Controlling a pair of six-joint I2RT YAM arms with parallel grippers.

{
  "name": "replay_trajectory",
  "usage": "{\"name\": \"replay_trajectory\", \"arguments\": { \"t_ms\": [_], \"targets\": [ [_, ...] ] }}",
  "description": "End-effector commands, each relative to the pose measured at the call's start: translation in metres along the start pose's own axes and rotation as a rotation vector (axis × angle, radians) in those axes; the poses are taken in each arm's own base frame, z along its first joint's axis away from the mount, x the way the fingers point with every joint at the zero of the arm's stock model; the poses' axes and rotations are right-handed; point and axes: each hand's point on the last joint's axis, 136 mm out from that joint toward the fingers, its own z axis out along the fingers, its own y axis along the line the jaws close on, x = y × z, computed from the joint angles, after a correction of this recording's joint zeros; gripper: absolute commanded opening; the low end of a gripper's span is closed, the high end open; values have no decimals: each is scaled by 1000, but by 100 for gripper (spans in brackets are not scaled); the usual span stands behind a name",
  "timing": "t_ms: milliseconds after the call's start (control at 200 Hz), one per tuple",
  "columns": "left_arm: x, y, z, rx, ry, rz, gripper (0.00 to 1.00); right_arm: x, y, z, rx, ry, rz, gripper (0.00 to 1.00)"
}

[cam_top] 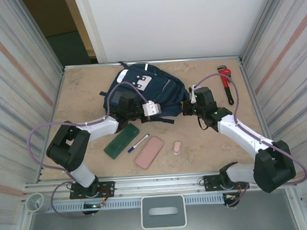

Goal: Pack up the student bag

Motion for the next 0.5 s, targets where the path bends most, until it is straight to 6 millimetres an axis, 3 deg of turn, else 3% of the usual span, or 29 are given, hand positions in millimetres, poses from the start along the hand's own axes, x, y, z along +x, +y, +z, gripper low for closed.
{"name": "replay_trajectory", "arguments": {
  "t_ms": [0,110,220,351,496],
  "targets": [
    [5,42,-30,-131,-9,4,0,-19,-51,-2,267,-50,-4,0],
    [31,51,-41,-175,42,-33,1,-24,-48,9,233,-22,14,0],
    [50,52,-42,-165,116,-59,15,-31,-12,17,56,-41,9,0],
    [15,37,-43,-75,60,-148,49,-36,26,13,-100,-51,20,0],
    [-26,18,-28,-25,53,-155,66,-40,53,-2,-202,-65,34,0]
  ]
}}
